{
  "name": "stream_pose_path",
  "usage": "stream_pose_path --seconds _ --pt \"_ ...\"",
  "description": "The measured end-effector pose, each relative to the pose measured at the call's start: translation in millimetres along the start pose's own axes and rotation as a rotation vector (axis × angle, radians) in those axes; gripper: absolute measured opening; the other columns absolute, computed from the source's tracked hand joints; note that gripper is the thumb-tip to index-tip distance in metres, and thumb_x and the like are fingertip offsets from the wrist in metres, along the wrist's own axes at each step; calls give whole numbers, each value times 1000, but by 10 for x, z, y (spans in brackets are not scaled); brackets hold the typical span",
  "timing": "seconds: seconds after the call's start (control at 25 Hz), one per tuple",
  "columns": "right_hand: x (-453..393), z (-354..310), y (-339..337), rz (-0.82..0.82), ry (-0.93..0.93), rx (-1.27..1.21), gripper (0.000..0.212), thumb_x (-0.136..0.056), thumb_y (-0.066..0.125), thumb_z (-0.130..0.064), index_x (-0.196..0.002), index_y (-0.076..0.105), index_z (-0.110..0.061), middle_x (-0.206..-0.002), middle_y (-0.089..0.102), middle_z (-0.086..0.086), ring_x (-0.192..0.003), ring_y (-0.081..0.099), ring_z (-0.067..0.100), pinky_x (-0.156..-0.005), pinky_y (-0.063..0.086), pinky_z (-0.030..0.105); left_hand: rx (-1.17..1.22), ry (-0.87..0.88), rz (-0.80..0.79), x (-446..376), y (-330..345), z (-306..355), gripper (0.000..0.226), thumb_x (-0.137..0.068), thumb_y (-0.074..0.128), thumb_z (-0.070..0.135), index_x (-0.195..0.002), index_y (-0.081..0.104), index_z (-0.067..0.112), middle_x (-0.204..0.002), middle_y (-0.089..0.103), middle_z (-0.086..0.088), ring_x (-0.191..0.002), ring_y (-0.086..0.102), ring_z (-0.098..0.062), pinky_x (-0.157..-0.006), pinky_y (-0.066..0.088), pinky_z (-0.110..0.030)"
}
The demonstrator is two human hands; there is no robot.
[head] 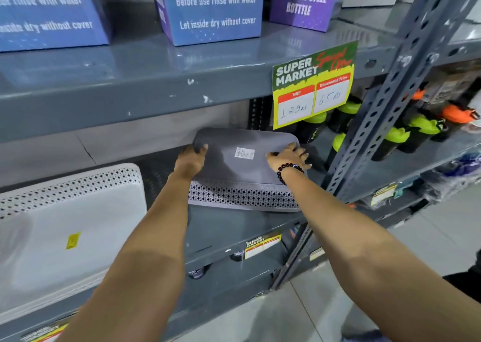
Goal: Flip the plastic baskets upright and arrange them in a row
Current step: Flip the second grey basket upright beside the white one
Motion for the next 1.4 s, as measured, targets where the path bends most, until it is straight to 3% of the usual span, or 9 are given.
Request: stream_pose_path --seconds 0.28,0.6,0.76,0.88,0.96,1.08,1.2,1.28,1.4 --pt "-30 5 -100 -52 167 -281 112 -65 77 -43 -148 11 -8 -149 27 18 -137 29 34 -111 31 49 108 -145 46 48 -55 -1 63 -97 27 53 -135 44 6 -141 47 -20 -130 44 -37 -105 36 -38" --pt "255 -181 -378 248 4 -963 57 -90 45 -39 -139 41 -10 -138 33 18 -126 36 32 -100 36 42 539 -47 483 306 -646 -123 52 -100 28 40 -110 60 0 -125 58 -24 -116 55 -35 -99 41 -38" --pt "429 -173 -403 182 15 -1444 29 -79 44 -39 -80 64 -19 -109 56 14 -92 51 26 -85 44 38 792 -138 641 506 -835 -428 61 -98 26 46 -55 54 14 -78 59 -19 -77 55 -30 -75 45 -33" --pt "482 -70 -352 155 76 -1553 35 -85 49 -41 -64 56 -13 -71 51 2 -63 45 17 -60 38 28 935 -278 656 668 -831 -707 68 -95 29 51 -49 59 11 -52 62 -11 -60 58 -29 -74 53 -35" --pt "530 6 -335 136 98 -1514 42 -80 49 -55 -59 50 -19 -66 46 -2 -57 39 14 -52 30 25 1052 -316 621 742 -848 -834 64 -94 38 48 -46 56 10 -32 57 -1 -49 57 -26 -64 58 -37" --pt "628 120 -323 110 159 -1454 49 -69 50 -68 -71 57 -19 -84 60 3 -76 53 21 -68 44 33 1068 -342 484 843 -893 -920 47 -89 55 41 -58 55 4 -47 60 -6 -51 58 -21 -47 57 -31" --pt "746 204 -303 59 232 -1465 73 -72 51 -68 -121 54 -15 -125 57 10 -109 55 28 -94 46 42 912 -314 346 896 -896 -922 30 -84 63 30 -86 61 1 -79 65 -12 -58 62 -19 -42 57 -26" --pt "828 262 -279 33 280 -1418 85 -76 51 -65 -140 39 -10 -143 44 11 -127 45 31 -106 38 46 790 -318 325 918 -872 -929 21 -81 69 23 -90 63 5 -94 67 -15 -65 65 -24 -60 62 -35" --pt "886 357 -269 40 299 -1335 73 -85 51 -51 -140 38 -5 -145 43 13 -128 46 31 -102 38 41 499 -307 381 1001 -864 -855 19 -80 70 20 -89 72 3 -106 72 -18 -92 69 -32 -87 57 -38"
Point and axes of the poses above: each hand's wrist, its own x-axis away from the middle knuckle, its own y-axis out of the palm, z = x × y, the point moved 4 cm from there along -x, towards the middle knuckle
